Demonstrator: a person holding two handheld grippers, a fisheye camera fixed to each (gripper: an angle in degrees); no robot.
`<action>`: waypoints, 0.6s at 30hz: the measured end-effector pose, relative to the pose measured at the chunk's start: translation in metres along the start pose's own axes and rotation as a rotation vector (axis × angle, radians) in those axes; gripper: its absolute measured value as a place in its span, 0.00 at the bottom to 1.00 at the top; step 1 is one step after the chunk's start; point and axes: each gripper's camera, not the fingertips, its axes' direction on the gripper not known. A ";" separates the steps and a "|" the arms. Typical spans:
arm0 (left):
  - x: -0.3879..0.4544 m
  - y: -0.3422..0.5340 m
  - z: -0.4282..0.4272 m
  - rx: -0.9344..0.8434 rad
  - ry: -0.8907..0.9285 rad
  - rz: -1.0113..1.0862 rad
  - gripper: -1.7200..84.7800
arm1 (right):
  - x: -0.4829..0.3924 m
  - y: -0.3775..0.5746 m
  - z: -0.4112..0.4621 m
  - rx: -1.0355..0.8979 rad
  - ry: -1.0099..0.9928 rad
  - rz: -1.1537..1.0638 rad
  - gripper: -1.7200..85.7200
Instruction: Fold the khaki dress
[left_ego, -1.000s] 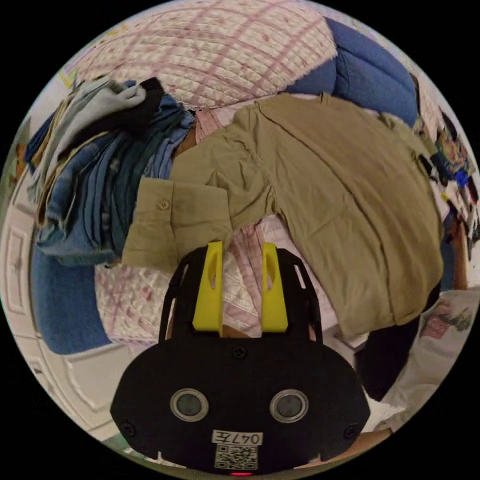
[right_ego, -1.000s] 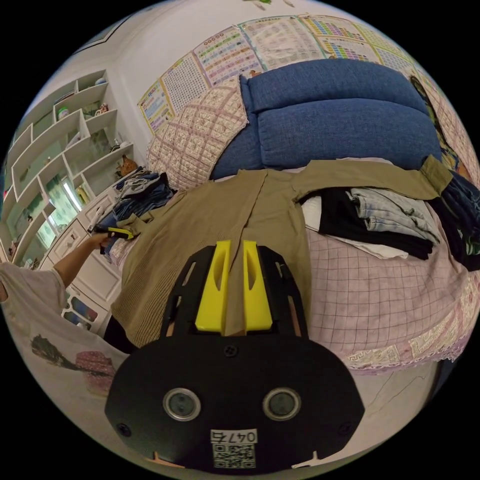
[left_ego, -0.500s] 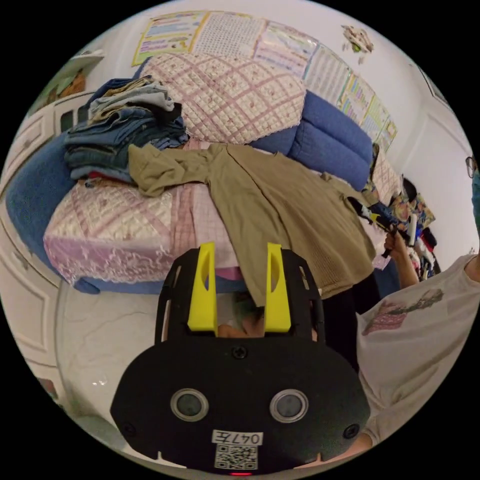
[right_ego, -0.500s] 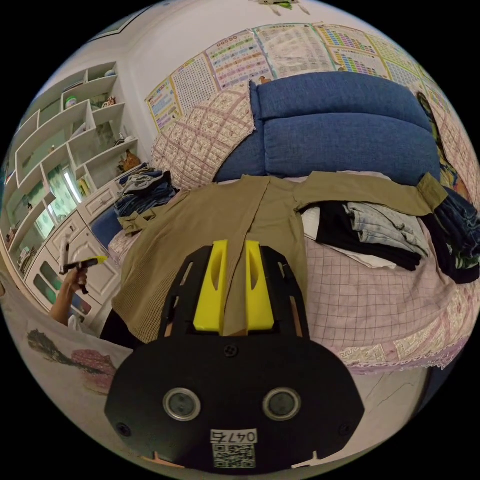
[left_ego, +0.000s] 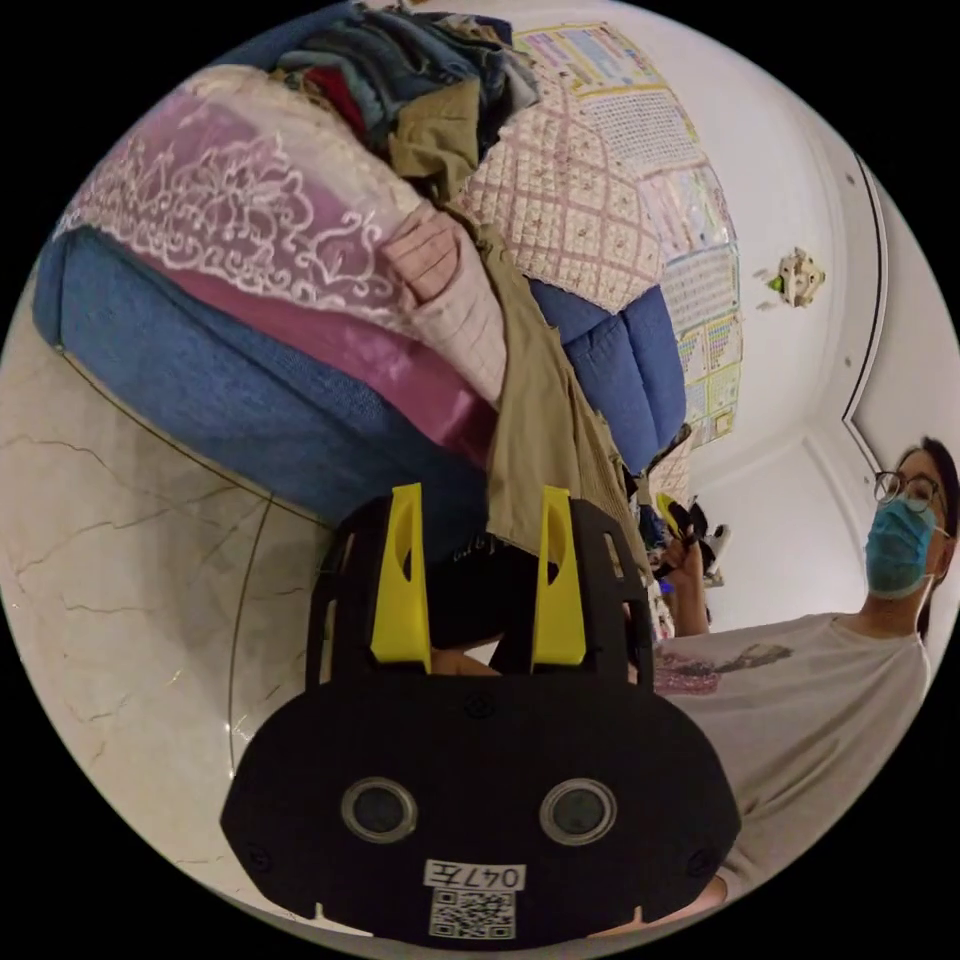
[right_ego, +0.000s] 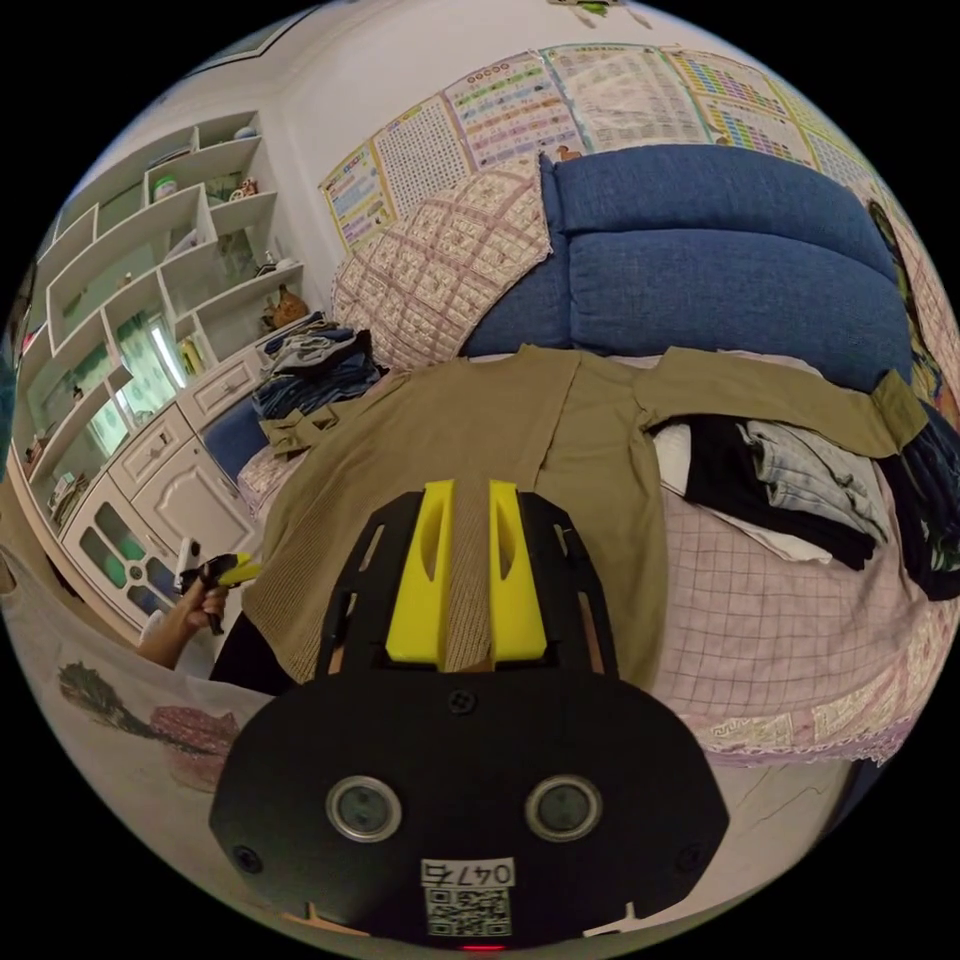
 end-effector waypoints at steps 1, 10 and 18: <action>-0.007 -0.004 -0.005 0.000 0.056 0.006 0.19 | 0.001 -0.003 -0.003 -0.004 0.011 -0.004 0.04; -0.023 -0.014 -0.067 0.023 0.126 0.136 0.02 | 0.044 0.004 -0.031 -0.020 0.079 0.042 0.03; -0.035 -0.009 -0.107 0.080 0.090 0.137 0.01 | 0.083 0.025 -0.026 -0.097 0.048 0.082 0.03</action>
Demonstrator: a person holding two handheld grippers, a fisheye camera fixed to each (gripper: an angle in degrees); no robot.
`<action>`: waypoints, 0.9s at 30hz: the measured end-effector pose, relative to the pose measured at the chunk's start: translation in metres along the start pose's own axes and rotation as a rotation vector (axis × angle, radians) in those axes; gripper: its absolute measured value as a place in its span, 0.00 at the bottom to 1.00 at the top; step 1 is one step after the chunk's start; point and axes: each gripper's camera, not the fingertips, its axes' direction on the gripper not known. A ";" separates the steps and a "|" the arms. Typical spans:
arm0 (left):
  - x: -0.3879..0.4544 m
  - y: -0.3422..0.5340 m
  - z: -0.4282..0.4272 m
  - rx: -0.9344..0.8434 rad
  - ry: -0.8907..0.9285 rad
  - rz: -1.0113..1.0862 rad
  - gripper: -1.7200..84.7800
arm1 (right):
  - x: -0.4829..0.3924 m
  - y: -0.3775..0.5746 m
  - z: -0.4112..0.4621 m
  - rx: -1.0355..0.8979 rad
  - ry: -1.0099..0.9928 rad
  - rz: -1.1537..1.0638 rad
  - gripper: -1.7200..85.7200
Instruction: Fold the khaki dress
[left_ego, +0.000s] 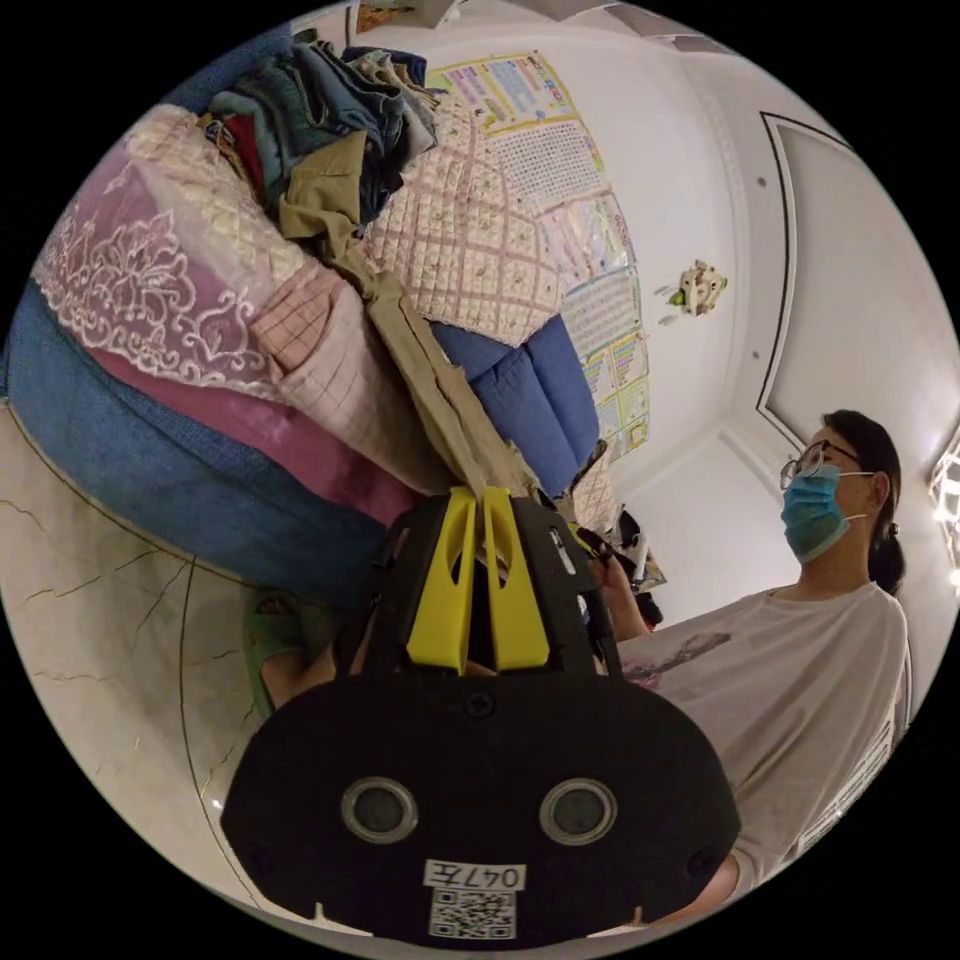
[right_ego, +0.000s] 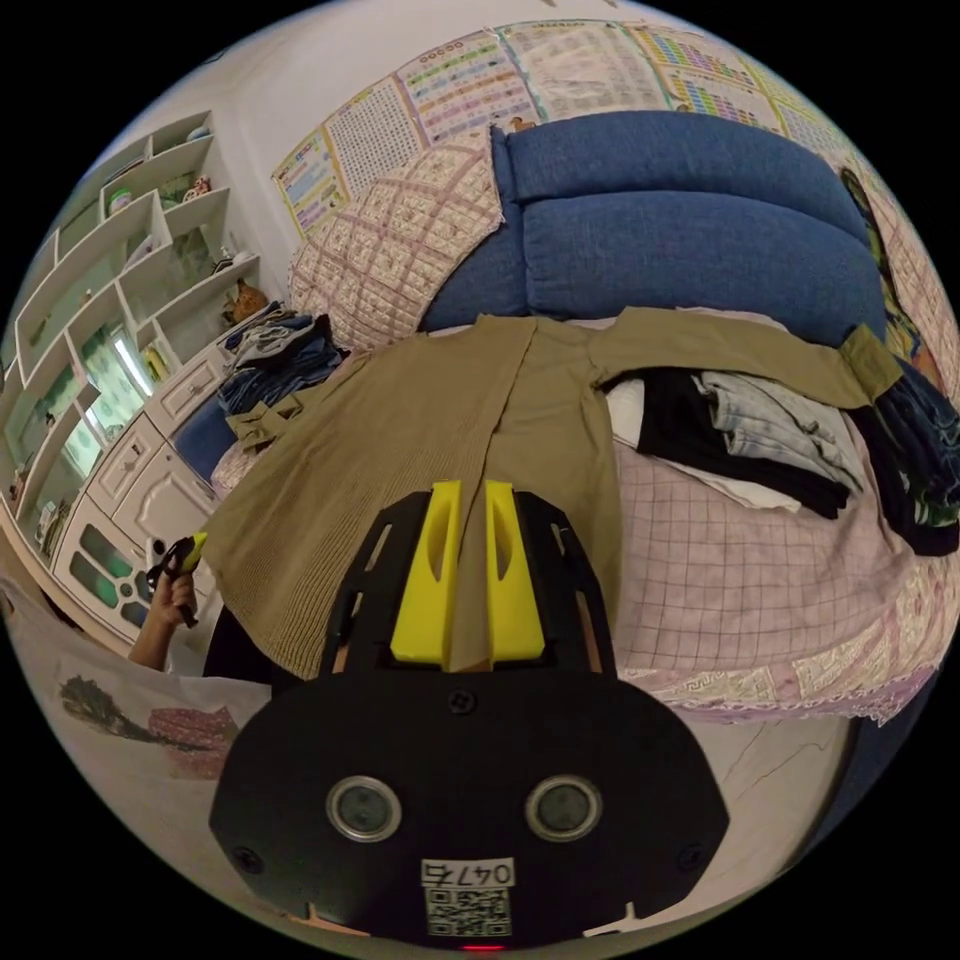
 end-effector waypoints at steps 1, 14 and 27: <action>-0.005 0.001 0.005 -0.034 -0.052 -0.013 0.01 | 0.001 0.002 0.002 -0.011 0.000 -0.015 0.03; -0.102 0.066 0.093 -0.107 -0.199 -0.083 0.03 | 0.041 0.030 0.015 -0.209 0.049 -0.110 0.03; -0.100 0.151 0.263 -0.035 -0.845 0.274 0.01 | 0.193 0.089 -0.193 0.295 0.271 0.198 0.03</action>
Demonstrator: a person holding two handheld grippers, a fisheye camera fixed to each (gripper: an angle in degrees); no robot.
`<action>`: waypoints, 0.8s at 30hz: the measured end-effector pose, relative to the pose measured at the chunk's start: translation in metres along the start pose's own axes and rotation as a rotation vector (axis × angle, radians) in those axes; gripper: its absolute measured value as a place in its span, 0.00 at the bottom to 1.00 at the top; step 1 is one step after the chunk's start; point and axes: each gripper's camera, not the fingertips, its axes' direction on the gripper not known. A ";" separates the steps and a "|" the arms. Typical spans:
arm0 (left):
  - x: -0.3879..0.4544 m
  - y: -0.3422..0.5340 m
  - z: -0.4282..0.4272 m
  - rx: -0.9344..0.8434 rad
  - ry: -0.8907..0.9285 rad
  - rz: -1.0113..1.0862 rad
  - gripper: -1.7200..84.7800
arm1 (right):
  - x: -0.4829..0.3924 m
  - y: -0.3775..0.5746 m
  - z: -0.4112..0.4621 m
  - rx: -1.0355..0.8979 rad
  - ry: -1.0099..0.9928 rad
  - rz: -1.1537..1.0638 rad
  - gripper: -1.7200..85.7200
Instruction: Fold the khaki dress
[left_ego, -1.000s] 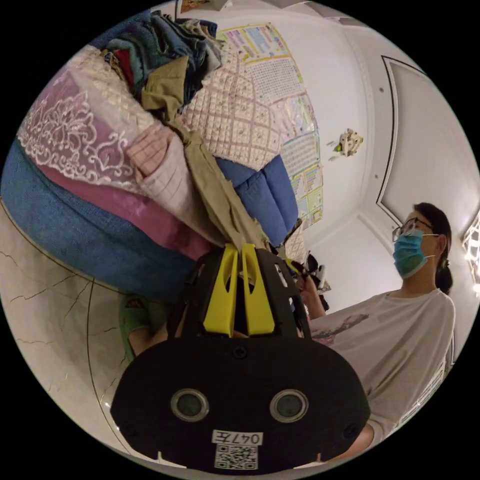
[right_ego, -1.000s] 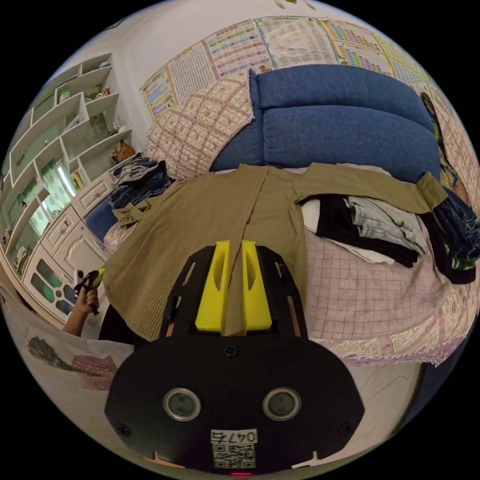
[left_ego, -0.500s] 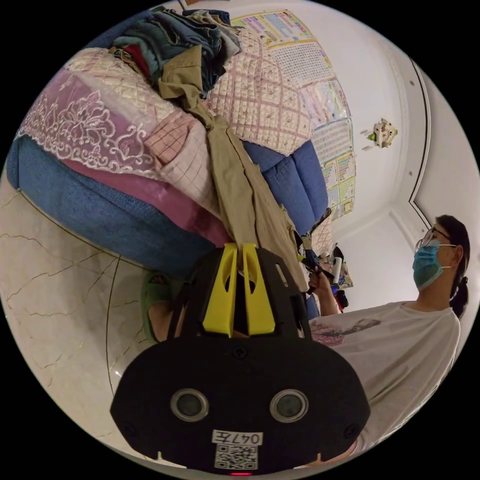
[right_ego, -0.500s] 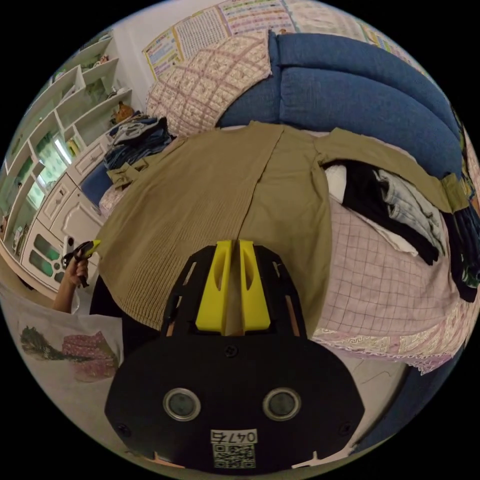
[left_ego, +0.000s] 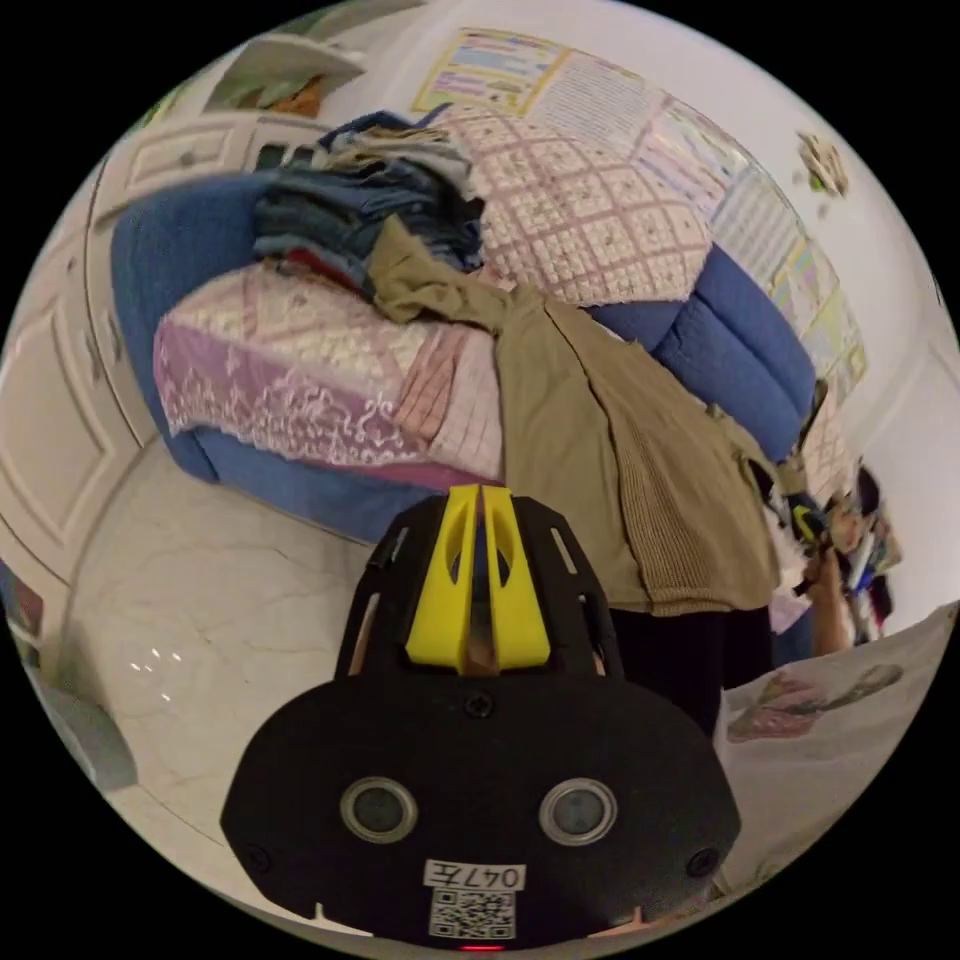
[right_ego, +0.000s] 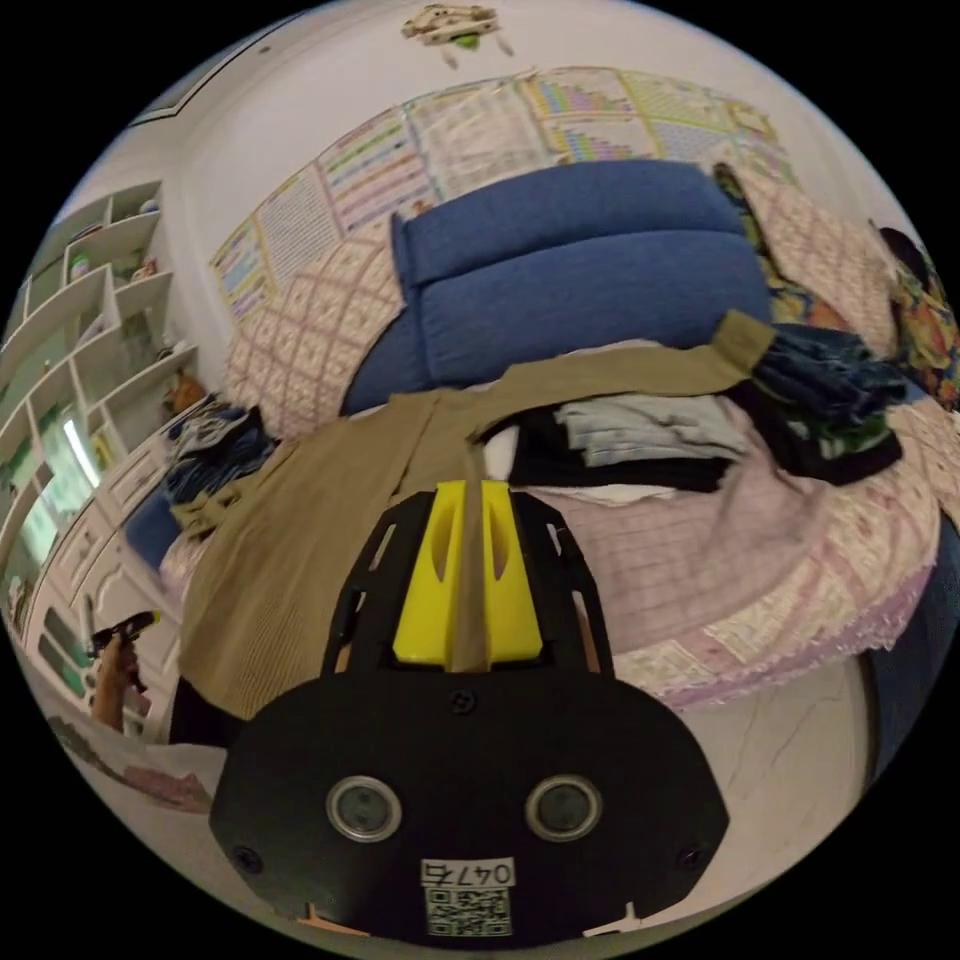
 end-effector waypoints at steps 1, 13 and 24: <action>0.033 0.004 0.009 0.052 -0.086 0.102 0.01 | 0.010 0.001 -0.012 0.017 0.033 0.003 0.03; 0.205 0.079 0.173 0.263 0.194 0.473 0.01 | 0.064 0.053 -0.013 -0.294 -0.158 -0.053 0.08; 0.262 0.143 0.354 0.024 0.139 0.728 0.01 | 0.040 0.040 0.020 -0.398 -0.270 -0.049 0.03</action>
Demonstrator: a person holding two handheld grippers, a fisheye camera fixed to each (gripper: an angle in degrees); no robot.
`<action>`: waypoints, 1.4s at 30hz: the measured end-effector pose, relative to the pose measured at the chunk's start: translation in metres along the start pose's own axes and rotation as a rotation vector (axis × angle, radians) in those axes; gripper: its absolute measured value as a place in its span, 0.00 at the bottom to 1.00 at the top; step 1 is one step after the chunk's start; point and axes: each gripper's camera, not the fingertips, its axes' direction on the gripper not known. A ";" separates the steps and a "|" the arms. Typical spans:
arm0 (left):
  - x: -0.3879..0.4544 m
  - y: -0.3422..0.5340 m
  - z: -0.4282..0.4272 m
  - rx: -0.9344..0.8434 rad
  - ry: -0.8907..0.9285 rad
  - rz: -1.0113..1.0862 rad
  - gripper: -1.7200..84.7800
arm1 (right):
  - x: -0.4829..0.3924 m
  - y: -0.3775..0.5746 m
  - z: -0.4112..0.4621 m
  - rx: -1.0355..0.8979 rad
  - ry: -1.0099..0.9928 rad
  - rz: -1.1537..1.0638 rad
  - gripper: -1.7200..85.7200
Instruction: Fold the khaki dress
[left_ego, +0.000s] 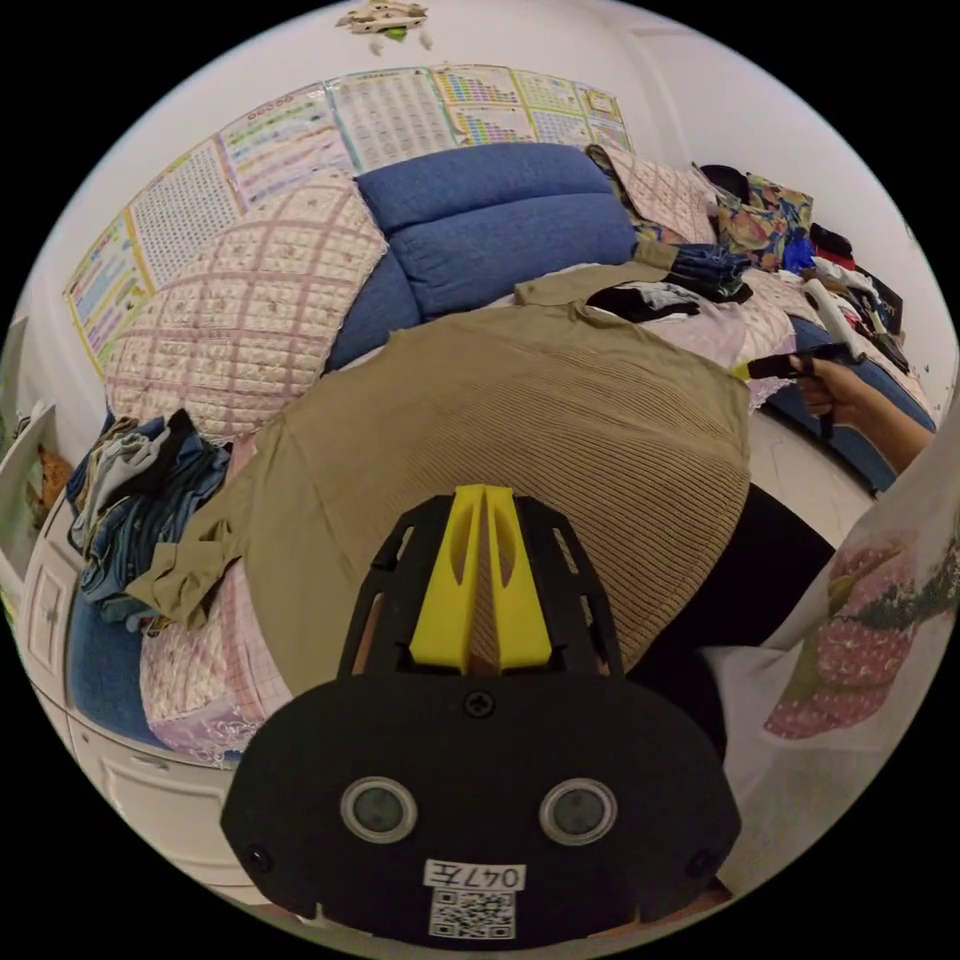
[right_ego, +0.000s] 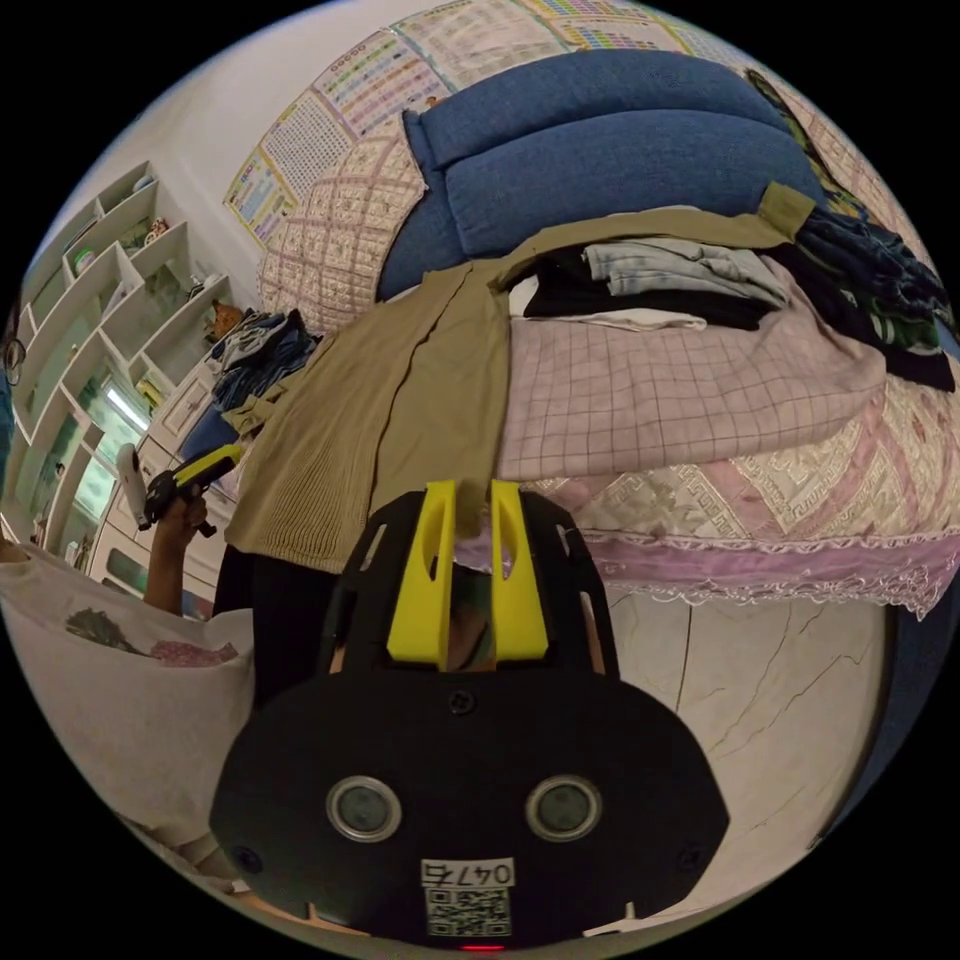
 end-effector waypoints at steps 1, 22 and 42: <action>-0.002 0.005 0.016 -0.011 0.010 -0.001 0.01 | -0.006 -0.007 0.001 -0.011 0.002 -0.005 0.02; -0.087 0.074 0.232 -0.128 0.018 -0.001 0.01 | -0.259 -0.176 -0.034 -0.022 0.574 -0.215 0.03; -0.196 0.137 0.332 -0.061 -0.012 -0.116 0.01 | -0.712 -0.302 0.183 0.011 0.101 -0.599 0.01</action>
